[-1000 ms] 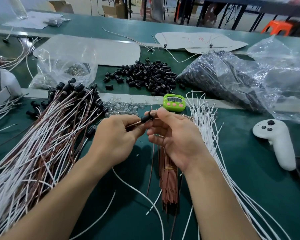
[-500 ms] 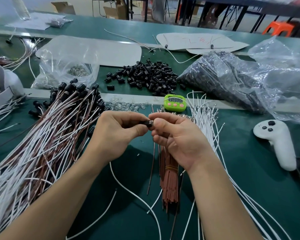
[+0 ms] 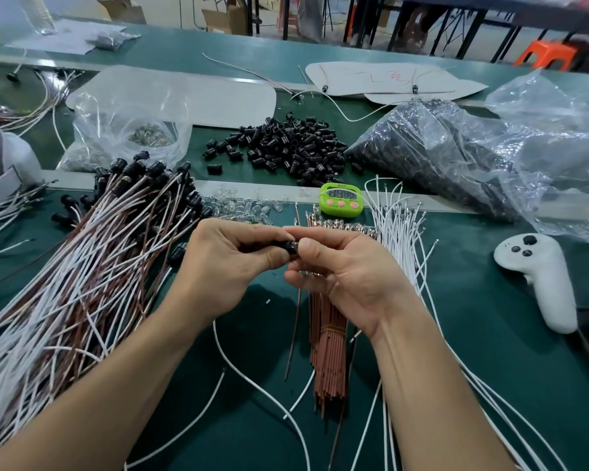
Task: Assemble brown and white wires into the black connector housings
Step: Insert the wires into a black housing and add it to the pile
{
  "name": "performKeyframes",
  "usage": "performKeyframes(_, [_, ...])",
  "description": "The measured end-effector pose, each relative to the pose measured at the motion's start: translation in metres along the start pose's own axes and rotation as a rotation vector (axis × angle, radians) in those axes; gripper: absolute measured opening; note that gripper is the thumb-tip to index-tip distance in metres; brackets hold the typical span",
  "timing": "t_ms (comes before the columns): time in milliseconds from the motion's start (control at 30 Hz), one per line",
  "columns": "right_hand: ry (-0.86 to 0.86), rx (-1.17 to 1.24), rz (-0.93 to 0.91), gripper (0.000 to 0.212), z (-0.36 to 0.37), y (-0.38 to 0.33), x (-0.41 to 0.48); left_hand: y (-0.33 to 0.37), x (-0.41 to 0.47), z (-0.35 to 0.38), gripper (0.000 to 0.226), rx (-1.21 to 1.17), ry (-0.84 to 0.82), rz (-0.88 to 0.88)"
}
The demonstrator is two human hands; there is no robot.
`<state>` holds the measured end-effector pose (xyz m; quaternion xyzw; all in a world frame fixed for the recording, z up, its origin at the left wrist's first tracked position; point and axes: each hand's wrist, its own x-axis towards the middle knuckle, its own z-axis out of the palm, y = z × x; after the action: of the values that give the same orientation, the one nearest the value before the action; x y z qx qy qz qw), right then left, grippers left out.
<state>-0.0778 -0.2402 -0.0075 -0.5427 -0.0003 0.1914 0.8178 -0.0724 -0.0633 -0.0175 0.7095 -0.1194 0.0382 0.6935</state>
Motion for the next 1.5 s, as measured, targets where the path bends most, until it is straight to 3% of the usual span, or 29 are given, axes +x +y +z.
performKeyframes(533, [0.059, -0.026, -0.053, 0.024, 0.001, 0.006, 0.004, 0.001, 0.000, 0.000, 0.037, 0.111, 0.012, 0.000])
performKeyframes(733, [0.304, -0.119, -0.171, 0.025, 0.019, 0.013, 0.010, -0.006, 0.001, 0.007, 0.031, 0.226, 0.045, -0.011])
performKeyframes(867, [0.335, -0.071, -0.161, 0.025, 0.021, 0.014, 0.010, -0.009, 0.003, 0.006, 0.029, 0.170, 0.033, -0.102])
performKeyframes(1033, [0.402, -0.491, -0.218, 0.007, 0.025, 0.022, 0.007, -0.007, 0.001, 0.002, 0.021, 0.038, 0.112, -0.164])
performKeyframes(1100, [0.464, -0.737, -0.244, 0.014, 0.027, 0.025, 0.006, -0.006, 0.002, 0.002, 0.018, -0.018, 0.148, -0.192])
performKeyframes(1200, [0.416, -0.826, -0.218, 0.020, 0.035, 0.030, 0.005, -0.003, 0.006, 0.002, 0.016, -0.172, 0.239, -0.250])
performKeyframes(1267, [0.332, -0.792, -0.168, 0.016, 0.044, 0.035, 0.006, -0.001, 0.007, 0.000, 0.015, -0.296, 0.284, -0.307])
performKeyframes(1367, [0.238, -0.474, -0.122, 0.008, 0.056, 0.040, 0.010, 0.001, 0.006, -0.003, 0.020, -0.435, 0.256, -0.366])
performKeyframes(1500, [0.199, -0.258, -0.091, 0.030, 0.055, 0.036, 0.011, -0.001, 0.010, -0.007, 0.029, -0.248, 0.295, -0.268])
